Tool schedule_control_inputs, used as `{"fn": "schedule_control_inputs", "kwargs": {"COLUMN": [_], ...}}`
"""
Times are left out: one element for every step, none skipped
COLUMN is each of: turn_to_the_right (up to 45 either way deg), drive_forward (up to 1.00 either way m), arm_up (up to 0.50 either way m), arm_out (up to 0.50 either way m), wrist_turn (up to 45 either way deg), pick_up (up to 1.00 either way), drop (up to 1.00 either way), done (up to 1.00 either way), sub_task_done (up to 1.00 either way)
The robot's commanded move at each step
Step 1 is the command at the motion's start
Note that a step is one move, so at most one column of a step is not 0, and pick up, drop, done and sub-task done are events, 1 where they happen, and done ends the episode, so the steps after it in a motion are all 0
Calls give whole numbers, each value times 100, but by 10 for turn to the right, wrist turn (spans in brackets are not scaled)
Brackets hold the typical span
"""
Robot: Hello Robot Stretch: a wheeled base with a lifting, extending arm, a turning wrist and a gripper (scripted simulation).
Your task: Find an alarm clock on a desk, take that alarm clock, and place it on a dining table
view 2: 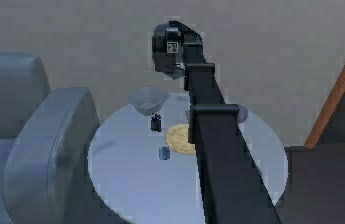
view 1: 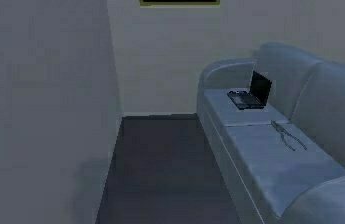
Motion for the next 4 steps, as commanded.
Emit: {"fn": "schedule_control_inputs", "kwargs": {"turn_to_the_right": [0, 0, 0, 0], "drive_forward": [0, 0, 0, 0], "arm_up": [-8, -32, 0, 8], "arm_out": [0, 0, 0, 0], "wrist_turn": [0, 0, 0, 0], "pick_up": [0, 0, 0, 0], "drop": [0, 0, 100, 0], "done": [0, 0, 0, 0], "sub_task_done": [0, 0, 0, 0]}}
